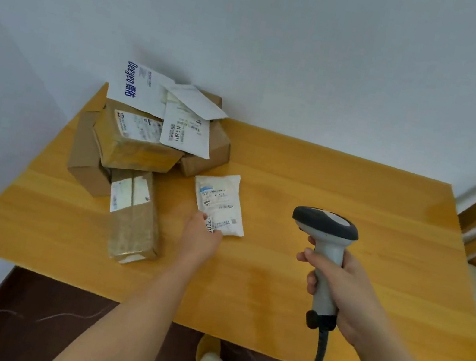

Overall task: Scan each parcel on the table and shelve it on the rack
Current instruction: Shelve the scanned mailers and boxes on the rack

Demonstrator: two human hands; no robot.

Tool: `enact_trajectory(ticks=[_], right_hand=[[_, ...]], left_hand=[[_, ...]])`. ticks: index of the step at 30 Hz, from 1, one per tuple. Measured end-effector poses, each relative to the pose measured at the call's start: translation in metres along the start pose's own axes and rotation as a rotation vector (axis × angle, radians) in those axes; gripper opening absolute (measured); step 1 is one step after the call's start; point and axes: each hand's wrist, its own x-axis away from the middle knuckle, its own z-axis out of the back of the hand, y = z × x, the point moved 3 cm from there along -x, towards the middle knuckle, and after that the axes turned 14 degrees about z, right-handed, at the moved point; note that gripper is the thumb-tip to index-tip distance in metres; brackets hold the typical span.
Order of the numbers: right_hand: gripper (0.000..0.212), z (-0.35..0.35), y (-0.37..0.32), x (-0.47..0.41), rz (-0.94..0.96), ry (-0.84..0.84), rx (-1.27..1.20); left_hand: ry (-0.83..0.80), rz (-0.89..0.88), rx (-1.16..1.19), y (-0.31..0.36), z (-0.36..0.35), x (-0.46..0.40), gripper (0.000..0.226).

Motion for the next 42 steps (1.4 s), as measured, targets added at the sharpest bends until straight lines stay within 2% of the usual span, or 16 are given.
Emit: enact_trajectory(ticks=[4, 6, 10, 14, 16, 19, 21, 23, 25, 28, 31, 33, 38, 42], right_hand=[[0.026, -0.004, -0.002, -0.042, -0.042, -0.018, 0.034], [0.025, -0.005, 0.000, -0.058, -0.057, -0.016, 0.035], [0.025, -0.003, 0.008, -0.081, -0.088, -0.031, 0.049], [0.025, -0.004, 0.018, -0.096, -0.125, -0.075, 0.049], [0.025, -0.006, 0.022, -0.102, -0.149, -0.109, 0.055], [0.024, -0.011, 0.025, -0.107, -0.195, -0.149, 0.043], [0.021, -0.014, 0.027, -0.107, -0.223, -0.166, 0.026], [0.021, -0.016, 0.028, -0.107, -0.243, -0.192, 0.035], [0.022, -0.018, 0.030, -0.107, -0.251, -0.221, 0.053], [0.025, -0.021, 0.031, -0.107, -0.257, -0.249, 0.048], [0.028, -0.023, 0.028, -0.108, -0.249, -0.275, 0.010], [0.030, -0.024, 0.026, -0.111, -0.246, -0.288, 0.002], [0.037, -0.025, 0.024, -0.117, -0.270, -0.317, -0.008], [0.041, -0.023, 0.025, -0.119, -0.267, -0.348, -0.013]], left_hand=[[0.085, -0.121, -0.314, 0.028, -0.020, -0.023, 0.075], [0.010, -0.115, -0.436, 0.030, -0.033, -0.036, 0.077], [-0.037, -0.223, -0.632, 0.024, -0.050, -0.048, 0.067], [-0.011, -0.335, -0.640, 0.018, -0.049, -0.050, 0.037], [0.004, -0.330, -0.593, 0.015, -0.047, -0.048, 0.029], [0.021, -0.327, -0.524, 0.010, -0.049, -0.043, 0.031], [0.069, -0.285, -0.357, 0.008, -0.053, -0.040, 0.034], [0.183, -0.171, -0.182, 0.004, -0.054, -0.037, 0.041], [0.265, -0.028, -0.104, 0.000, -0.056, -0.036, 0.057], [0.192, 0.172, 0.080, -0.007, -0.064, -0.039, 0.078], [0.148, 0.273, 0.173, -0.010, -0.069, -0.045, 0.088], [0.100, 0.352, 0.276, -0.010, -0.071, -0.049, 0.081], [-0.108, 0.467, 0.473, -0.005, -0.075, -0.051, 0.033], [-0.216, 0.558, 0.580, 0.000, -0.073, -0.047, 0.030]])
